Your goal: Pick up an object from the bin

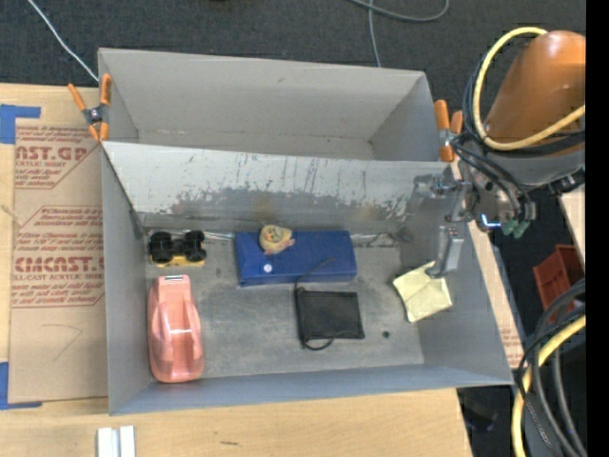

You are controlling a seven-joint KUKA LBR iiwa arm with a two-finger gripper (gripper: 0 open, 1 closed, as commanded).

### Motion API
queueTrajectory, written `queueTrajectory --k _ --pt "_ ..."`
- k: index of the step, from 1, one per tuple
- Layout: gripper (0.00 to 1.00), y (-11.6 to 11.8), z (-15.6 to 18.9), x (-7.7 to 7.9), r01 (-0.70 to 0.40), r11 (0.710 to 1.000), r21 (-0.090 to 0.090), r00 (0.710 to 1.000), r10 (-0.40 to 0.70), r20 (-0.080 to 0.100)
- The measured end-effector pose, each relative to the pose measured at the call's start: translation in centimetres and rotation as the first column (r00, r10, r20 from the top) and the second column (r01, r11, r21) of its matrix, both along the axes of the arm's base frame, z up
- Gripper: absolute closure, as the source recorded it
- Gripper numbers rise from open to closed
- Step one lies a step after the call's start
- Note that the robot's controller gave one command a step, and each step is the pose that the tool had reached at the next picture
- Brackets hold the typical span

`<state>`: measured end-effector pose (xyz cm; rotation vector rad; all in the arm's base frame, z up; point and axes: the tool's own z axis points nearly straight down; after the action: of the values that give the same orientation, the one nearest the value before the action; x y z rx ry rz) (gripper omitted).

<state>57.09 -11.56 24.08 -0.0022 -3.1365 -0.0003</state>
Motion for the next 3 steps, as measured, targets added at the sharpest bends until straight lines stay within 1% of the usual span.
queueTrajectory --k 1,2,3 --pt "0.00 0.1 0.5 0.1 -0.002 1.000 -0.001 1.000 0.002 0.008" --pt "0.00 -1.7 -8.7 0.3 -0.049 0.999 -0.002 0.999 0.049 0.008" --pt "0.00 -1.6 -11.4 -3.1 -0.151 0.988 -0.001 0.988 0.151 0.006"
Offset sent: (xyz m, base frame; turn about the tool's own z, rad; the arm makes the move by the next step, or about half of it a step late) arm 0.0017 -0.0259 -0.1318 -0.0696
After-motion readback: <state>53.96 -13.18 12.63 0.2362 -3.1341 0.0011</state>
